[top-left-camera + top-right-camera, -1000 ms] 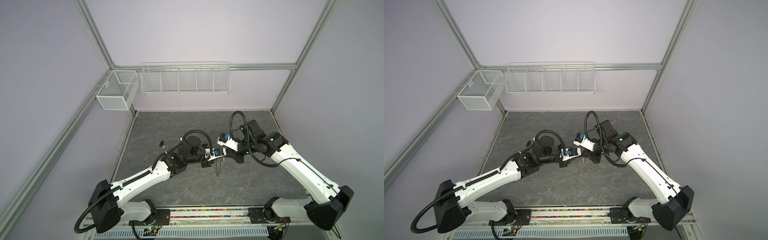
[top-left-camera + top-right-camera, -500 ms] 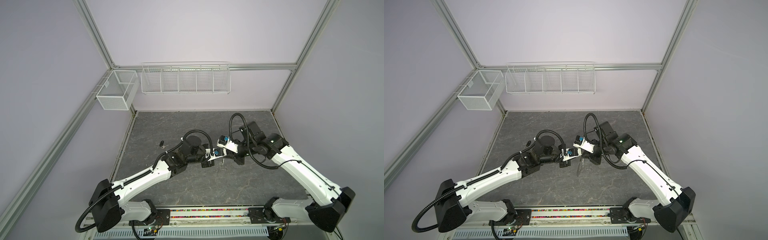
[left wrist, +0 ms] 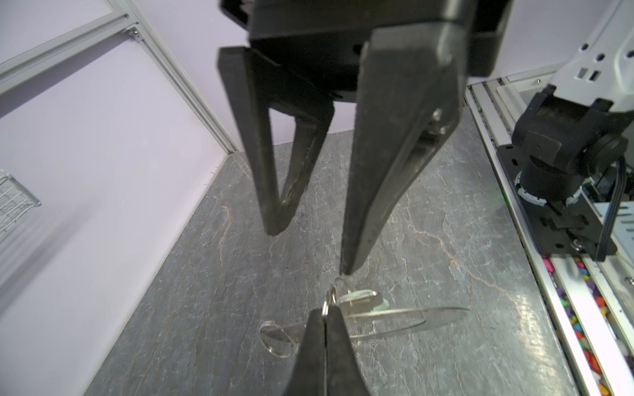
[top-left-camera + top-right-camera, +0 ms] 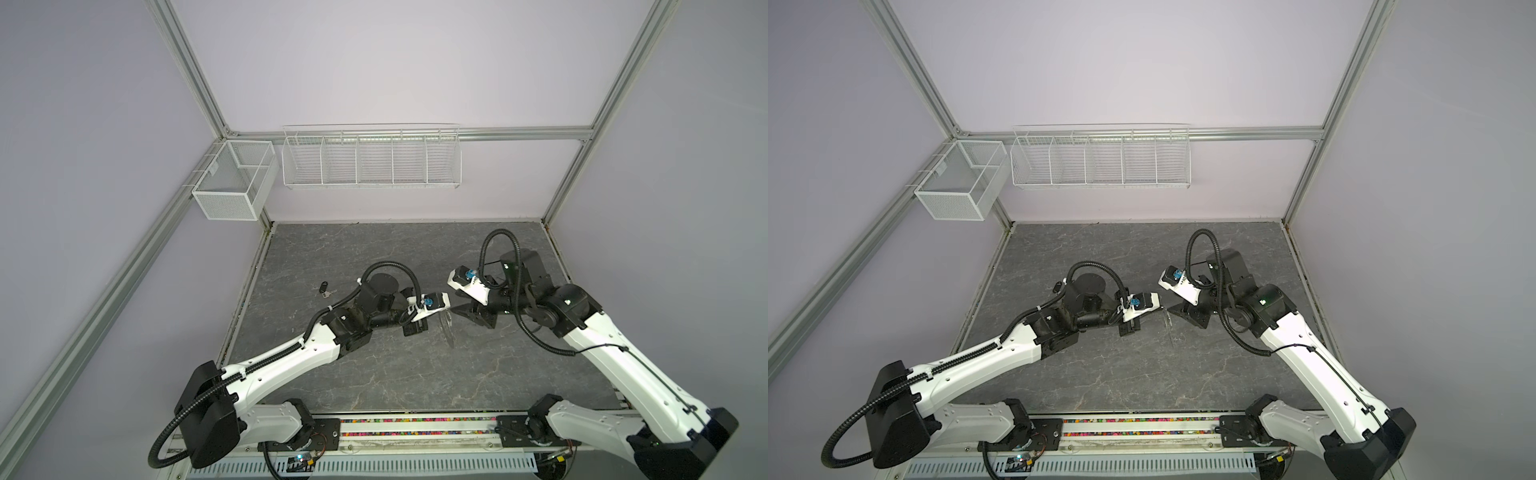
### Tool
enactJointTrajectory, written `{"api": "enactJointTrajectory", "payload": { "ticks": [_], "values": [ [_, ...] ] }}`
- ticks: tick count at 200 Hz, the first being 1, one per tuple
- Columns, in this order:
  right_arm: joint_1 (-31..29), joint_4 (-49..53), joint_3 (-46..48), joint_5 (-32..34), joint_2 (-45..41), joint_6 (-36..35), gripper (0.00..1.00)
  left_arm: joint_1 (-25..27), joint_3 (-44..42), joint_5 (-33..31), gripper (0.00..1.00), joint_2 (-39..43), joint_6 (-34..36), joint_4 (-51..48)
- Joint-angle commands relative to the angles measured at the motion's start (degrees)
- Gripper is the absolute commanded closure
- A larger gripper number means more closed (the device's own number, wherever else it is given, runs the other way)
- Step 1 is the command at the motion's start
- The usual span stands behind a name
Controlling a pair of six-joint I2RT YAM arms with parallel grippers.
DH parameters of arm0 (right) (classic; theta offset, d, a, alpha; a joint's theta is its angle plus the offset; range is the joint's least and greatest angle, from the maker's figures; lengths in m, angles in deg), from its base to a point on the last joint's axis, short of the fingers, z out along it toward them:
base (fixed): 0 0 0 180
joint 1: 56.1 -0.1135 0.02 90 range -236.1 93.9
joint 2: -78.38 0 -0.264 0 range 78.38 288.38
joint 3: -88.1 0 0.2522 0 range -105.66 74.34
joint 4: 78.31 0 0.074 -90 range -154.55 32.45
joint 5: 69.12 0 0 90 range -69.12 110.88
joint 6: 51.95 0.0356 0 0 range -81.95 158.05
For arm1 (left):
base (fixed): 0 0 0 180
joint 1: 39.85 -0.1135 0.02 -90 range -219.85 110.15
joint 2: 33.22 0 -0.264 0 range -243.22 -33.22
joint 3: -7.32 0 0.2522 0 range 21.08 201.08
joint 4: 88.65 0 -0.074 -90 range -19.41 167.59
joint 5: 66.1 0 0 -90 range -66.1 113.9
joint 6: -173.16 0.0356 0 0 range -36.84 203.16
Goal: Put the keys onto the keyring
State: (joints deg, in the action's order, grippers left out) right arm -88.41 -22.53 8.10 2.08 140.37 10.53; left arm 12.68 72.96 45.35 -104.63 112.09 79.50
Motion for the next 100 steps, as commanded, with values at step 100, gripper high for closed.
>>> {"api": "enactJointTrajectory", "payload": {
  "ticks": [100],
  "values": [
    [0.1,-16.0,4.6,-8.3,-0.4,13.9,0.52,-2.6,-8.3,-2.5,1.0,4.4,-19.2,30.3]
  ]
}}
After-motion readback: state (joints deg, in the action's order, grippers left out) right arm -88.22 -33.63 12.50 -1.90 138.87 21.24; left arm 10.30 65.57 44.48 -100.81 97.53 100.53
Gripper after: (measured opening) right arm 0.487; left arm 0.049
